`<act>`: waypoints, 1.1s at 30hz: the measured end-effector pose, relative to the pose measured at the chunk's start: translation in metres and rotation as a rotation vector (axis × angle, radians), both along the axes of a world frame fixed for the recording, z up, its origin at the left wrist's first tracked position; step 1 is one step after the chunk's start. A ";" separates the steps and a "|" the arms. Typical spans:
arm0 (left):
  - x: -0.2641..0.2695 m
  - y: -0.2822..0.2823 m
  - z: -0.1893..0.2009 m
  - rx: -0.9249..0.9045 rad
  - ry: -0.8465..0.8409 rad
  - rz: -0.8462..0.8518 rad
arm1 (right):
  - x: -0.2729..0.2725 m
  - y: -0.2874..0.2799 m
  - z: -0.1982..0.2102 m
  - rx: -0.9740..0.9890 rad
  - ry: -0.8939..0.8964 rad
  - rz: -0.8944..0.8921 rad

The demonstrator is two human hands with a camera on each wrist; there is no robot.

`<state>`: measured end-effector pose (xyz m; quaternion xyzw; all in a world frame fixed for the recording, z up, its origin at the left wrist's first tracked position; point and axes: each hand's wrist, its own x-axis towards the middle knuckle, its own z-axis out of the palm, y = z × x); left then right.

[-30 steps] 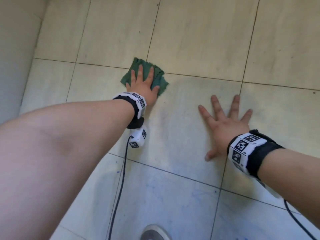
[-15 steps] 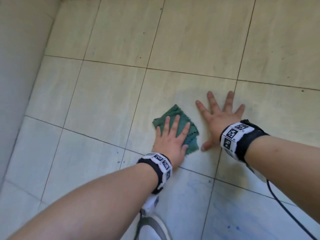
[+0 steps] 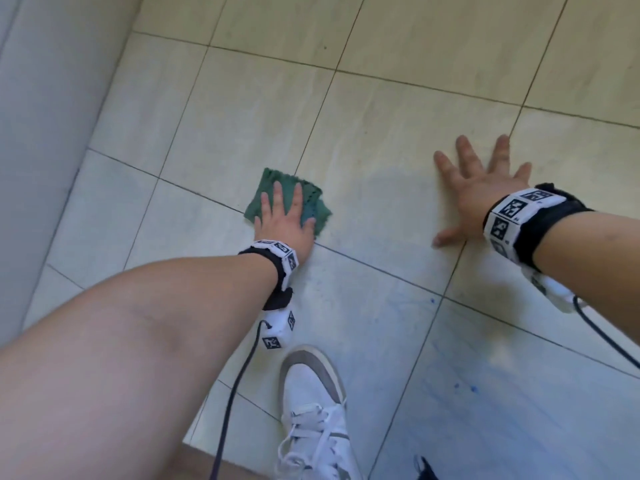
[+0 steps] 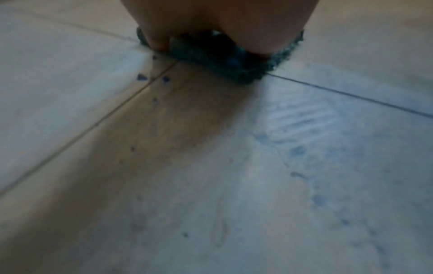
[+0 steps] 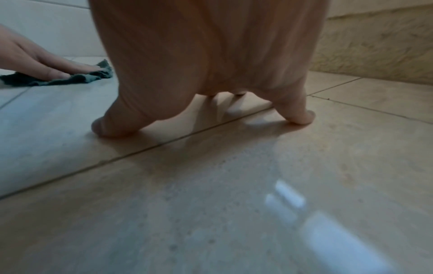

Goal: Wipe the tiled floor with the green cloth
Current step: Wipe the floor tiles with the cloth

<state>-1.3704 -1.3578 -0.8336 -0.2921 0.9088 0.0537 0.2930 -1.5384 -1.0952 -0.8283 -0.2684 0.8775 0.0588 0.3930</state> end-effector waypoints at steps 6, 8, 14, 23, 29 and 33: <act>-0.007 0.065 -0.004 0.044 0.017 -0.212 | 0.008 0.010 0.004 -0.027 -0.002 -0.012; -0.012 0.092 -0.006 0.054 0.015 -0.324 | 0.012 0.020 0.005 -0.029 0.002 -0.018; -0.027 0.173 -0.012 0.096 -0.008 -0.630 | 0.016 0.080 0.005 -0.008 0.027 -0.109; -0.049 0.165 -0.007 0.100 -0.002 -0.675 | 0.019 0.117 0.000 -0.023 0.049 -0.174; -0.050 0.180 -0.004 0.075 -0.002 -0.621 | 0.017 0.118 -0.003 -0.025 0.043 -0.172; -0.047 0.249 -0.009 0.165 0.015 -0.783 | 0.010 0.124 -0.001 -0.008 0.041 -0.090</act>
